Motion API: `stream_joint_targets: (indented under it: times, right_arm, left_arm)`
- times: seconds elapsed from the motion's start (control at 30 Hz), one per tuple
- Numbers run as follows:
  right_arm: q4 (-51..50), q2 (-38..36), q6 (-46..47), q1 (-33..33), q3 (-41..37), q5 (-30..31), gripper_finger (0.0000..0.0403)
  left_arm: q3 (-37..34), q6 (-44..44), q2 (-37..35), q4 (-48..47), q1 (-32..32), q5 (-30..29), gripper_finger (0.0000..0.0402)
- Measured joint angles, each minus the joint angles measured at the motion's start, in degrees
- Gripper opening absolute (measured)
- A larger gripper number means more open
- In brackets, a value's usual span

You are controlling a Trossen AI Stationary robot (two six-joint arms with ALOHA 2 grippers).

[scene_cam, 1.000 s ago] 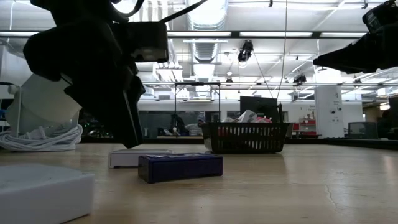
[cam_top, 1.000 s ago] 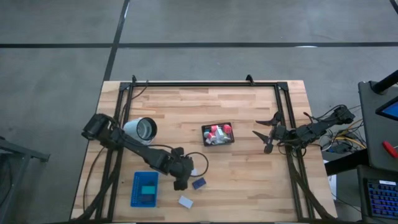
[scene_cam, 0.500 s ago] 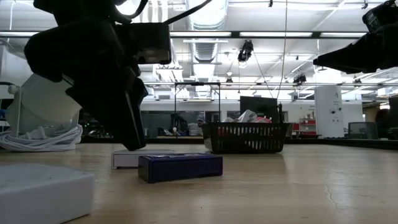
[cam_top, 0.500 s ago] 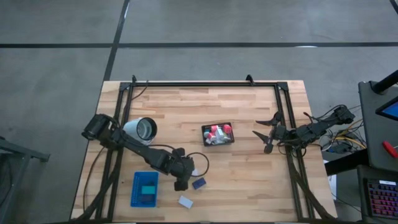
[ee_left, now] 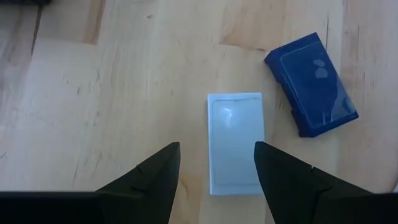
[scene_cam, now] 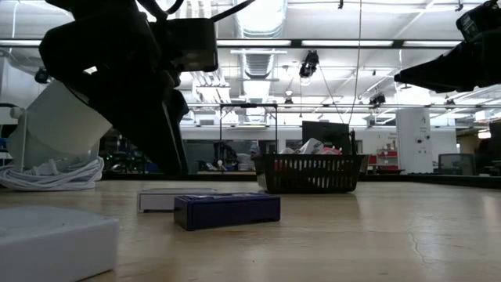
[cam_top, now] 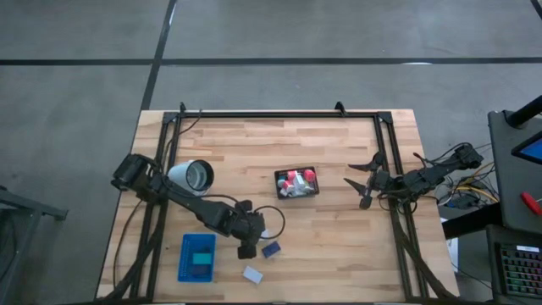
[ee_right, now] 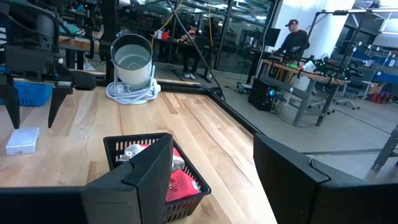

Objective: Pick & Place Office items
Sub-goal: Put the top white digital timer into the blue bin

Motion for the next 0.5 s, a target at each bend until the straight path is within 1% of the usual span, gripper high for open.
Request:
stream_joint_targets:
  times: [0.2,0.5]
  right_arm:
    - [0.0,-0.01,0.03,-0.02,0.0,0.0,0.0217]
    - [0.0,0.0,0.03,-0.01,0.0,0.0,0.0217]
  left_arm:
    - [0.0,-0.48,0.0,0.15,0.0,-0.02,0.0215]
    - [0.0,-0.96,-0.02,0.18,0.0,0.0,0.0246]
